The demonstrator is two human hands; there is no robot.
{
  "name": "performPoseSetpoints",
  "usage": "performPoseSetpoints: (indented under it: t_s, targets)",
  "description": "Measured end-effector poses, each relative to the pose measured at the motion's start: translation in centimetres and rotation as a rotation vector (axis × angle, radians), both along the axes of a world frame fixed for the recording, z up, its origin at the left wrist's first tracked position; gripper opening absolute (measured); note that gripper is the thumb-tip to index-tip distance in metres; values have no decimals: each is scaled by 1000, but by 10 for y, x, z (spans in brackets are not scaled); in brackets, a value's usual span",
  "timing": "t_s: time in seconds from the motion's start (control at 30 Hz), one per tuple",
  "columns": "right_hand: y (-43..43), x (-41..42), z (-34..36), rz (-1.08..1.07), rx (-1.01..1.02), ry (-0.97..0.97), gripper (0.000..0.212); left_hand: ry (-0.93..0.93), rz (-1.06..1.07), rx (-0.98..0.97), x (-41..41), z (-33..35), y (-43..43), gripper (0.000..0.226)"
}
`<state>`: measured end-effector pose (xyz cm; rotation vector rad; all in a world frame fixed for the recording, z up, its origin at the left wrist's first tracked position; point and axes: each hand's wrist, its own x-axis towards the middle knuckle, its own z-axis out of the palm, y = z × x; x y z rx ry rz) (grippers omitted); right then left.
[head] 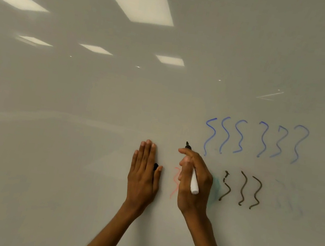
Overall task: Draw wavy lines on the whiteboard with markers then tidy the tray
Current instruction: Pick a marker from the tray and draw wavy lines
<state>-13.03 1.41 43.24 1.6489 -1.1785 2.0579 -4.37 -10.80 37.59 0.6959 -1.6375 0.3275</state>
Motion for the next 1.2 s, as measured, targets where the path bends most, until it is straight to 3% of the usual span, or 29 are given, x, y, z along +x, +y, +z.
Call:
performPoseSetpoints:
  t_s: [0.63, 0.73, 0.83, 1.2]
  targets:
    - [4, 2, -64, 0, 161, -133, 31, -7, 0, -3, 2, 0, 2, 58]
    - [10, -1, -54, -15, 134, -118, 30, -2, 4, -10, 1, 0, 2, 57]
    - [12, -4, -31, -39, 63, -98, 13, -1, 11, -19, 1, 1, 2, 57]
    - [11, -4, -40, -119, 55, -166, 14, 5, -2, -11, 1, 1, 4, 56]
